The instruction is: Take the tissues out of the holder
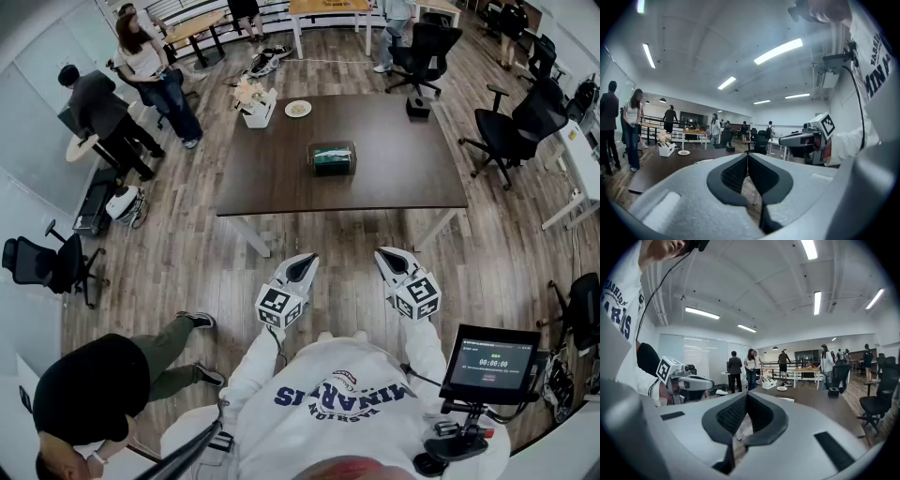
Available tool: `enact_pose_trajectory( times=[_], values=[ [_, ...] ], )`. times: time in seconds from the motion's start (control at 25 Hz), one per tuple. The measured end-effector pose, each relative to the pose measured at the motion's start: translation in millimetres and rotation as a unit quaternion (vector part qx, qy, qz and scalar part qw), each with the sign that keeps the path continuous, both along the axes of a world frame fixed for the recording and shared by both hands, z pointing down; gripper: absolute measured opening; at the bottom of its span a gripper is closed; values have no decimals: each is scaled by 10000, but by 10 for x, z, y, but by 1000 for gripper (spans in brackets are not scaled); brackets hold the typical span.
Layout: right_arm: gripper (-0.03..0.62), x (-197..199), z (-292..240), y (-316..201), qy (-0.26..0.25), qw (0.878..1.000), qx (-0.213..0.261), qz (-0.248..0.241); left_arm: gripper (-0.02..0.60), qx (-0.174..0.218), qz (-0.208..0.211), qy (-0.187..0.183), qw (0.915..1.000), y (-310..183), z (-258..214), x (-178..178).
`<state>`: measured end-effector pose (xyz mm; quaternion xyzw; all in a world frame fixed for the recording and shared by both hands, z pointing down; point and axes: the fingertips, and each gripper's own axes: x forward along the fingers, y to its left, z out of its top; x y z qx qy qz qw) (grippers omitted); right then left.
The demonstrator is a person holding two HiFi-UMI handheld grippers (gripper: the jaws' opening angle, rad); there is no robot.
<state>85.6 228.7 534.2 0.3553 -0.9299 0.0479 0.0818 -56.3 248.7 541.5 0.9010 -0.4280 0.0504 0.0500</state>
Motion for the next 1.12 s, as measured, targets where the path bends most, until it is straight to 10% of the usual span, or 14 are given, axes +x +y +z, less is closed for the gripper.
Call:
enact_pose_trajectory(
  times=[1.12],
  values=[
    [9, 641, 76, -344, -131, 9997, -38, -222, 6, 88, -199, -143, 9997, -185, -138, 564]
  ],
)
